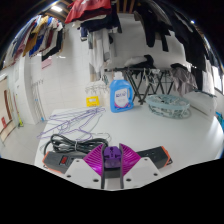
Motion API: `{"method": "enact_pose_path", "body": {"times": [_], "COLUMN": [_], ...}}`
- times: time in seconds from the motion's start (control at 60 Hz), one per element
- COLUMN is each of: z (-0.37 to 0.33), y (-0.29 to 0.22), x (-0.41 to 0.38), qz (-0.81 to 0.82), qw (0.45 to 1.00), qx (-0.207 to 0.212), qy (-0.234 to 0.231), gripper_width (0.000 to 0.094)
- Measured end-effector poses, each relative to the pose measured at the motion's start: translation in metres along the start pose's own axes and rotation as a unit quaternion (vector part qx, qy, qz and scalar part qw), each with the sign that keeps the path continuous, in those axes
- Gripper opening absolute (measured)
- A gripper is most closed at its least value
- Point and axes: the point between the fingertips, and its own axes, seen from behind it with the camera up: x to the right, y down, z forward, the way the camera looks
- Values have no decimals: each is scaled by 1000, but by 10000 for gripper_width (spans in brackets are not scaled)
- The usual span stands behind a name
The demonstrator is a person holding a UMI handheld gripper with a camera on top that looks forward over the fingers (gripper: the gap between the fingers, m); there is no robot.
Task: Unplug charger
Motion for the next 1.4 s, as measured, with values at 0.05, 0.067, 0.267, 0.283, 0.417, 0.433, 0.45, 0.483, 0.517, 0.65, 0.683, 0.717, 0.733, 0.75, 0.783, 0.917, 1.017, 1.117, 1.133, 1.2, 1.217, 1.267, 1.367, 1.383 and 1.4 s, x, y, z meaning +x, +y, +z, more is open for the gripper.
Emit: {"method": "enact_pose_path", "body": {"times": [0.05, 0.067, 0.267, 0.283, 0.417, 0.433, 0.45, 0.483, 0.517, 0.65, 0.683, 0.717, 0.733, 0.75, 0.783, 0.917, 1.017, 1.117, 1.133, 1.2, 1.217, 1.267, 1.367, 1.383, 1.4], "z": [-1, 1, -28, -34, -64, -67, -70, -75, -78, -85, -70, -64, -59, -56, -49, -19, -8, -2, -1, 0, -1, -8, -44, -53, -63], "y": [-5, -4, -76, -95, -200, -205, -215, -230, -233, -233, -203, -186, -177, -168, -150, -69, -35, -16, -12, 1, 4, 5, -12, -16, -20], "x": [9, -3, 12, 15, 67, 72, 85, 111, 133, 253, 258, 277, 284, 293, 309, 335, 339, 339, 339, 344, 345, 342, 334, 332, 331], "qz": [-3, 3, 10, 12, 64, 67, 67, 71, 77, 64, 60, 50, 40, 29, 7, -24, -28, -34, -35, -27, -23, -15, -11, -13, -14], "qw": [1000, 1000, 996, 995, 988, 988, 988, 987, 986, 988, 989, 990, 991, 991, 992, 995, 995, 995, 994, 993, 993, 993, 995, 995, 995], "qx": [-2, -4, 71, 89, 135, 137, 141, 146, 143, 115, 104, 90, 86, 78, 65, 2, -25, -40, -46, -70, -75, -82, -75, -73, -71], "qy": [-9, -13, -44, -48, -24, -19, -12, 4, 17, 82, 90, 96, 99, 103, 109, 99, 93, 90, 90, 90, 90, 80, 68, 64, 62], "gripper_width": [153, 143, 124, 124, 124, 124, 124, 123, 124, 123, 124, 123, 123, 124, 125, 130, 156, 249, 267, 434, 525, 863, 846, 860, 861]}}
